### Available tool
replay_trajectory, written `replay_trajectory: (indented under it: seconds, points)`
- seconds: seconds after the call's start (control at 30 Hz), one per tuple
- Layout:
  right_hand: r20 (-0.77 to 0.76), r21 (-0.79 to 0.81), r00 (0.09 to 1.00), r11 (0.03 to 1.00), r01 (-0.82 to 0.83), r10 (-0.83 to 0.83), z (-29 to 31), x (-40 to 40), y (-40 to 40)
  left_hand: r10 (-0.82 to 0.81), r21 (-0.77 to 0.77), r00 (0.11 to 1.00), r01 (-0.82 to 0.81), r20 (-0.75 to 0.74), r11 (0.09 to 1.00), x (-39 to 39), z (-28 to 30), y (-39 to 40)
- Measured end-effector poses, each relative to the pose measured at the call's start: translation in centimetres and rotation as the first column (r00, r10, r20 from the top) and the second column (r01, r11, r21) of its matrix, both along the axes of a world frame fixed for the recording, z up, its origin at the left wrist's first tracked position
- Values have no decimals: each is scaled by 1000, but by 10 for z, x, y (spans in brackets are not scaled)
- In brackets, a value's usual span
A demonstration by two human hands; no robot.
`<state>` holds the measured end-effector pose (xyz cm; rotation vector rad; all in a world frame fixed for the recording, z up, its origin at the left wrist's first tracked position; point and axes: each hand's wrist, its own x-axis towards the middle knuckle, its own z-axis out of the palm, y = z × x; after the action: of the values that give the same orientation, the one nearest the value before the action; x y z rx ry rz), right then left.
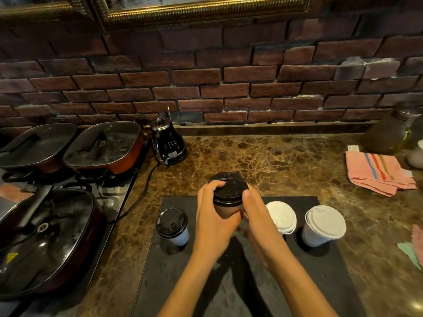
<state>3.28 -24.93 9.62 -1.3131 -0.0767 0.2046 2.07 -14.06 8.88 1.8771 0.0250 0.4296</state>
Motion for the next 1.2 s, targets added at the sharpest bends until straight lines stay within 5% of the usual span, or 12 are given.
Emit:
replay_trajectory:
  seconds: [0.17,0.4,0.77,1.2]
  points:
    - [-58,15,994,996,91,-90,-39,7,-1,-237,-223,958,199,-161,954,4,-26,11]
    - [-100,-76,990,993,89,-97,-84,8,6,-223,-622,945,26,-241,783,-3,-69,23]
    - [-289,-39,953,996,86,-93,-138,13,22,-180,-635,923,-85,-341,768,-11,-117,37]
    - [-321,-127,943,990,53,-91,-154,21,25,-144,-589,913,-121,-382,799,-9,-125,36]
